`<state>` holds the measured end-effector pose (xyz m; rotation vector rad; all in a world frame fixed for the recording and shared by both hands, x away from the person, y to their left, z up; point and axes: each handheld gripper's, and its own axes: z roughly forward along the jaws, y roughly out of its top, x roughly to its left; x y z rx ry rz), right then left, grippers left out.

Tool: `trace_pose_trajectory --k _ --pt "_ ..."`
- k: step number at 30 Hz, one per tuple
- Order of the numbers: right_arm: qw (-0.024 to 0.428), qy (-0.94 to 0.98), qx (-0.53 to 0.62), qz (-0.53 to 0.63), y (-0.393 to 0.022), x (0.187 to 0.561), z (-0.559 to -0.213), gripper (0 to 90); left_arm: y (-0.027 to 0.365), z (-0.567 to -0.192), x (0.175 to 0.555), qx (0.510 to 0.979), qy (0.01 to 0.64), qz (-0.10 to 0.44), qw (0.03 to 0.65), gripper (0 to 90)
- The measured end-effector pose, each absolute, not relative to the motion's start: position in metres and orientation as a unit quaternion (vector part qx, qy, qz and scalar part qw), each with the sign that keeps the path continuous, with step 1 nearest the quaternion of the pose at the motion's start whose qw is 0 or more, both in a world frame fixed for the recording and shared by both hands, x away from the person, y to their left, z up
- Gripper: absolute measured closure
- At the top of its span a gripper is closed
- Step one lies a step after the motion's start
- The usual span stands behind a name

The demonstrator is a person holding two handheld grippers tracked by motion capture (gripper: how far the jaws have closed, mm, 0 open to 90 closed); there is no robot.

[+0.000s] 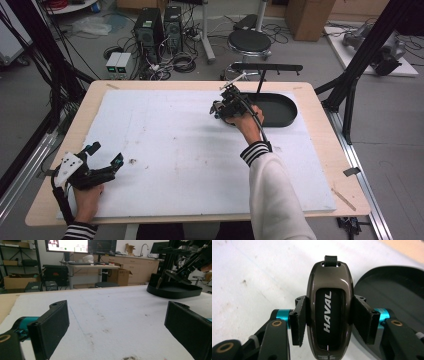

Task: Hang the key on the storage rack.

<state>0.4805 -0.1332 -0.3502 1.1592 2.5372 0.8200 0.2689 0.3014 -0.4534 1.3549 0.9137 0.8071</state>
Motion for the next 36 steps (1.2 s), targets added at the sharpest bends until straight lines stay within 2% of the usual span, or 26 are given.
trace_pose_trajectory --k 14,36 --pt "0.193 0.824 0.417 0.332 -0.157 0.470 -0.321 48.3 0.301 -0.453 0.269 0.588 0.395 0.352 0.612 6.2" --pt "0.268 0.771 0.434 0.382 -0.187 0.461 -0.294 48.3 0.301 -0.453 0.269 0.589 0.394 0.352 0.611 6.2"
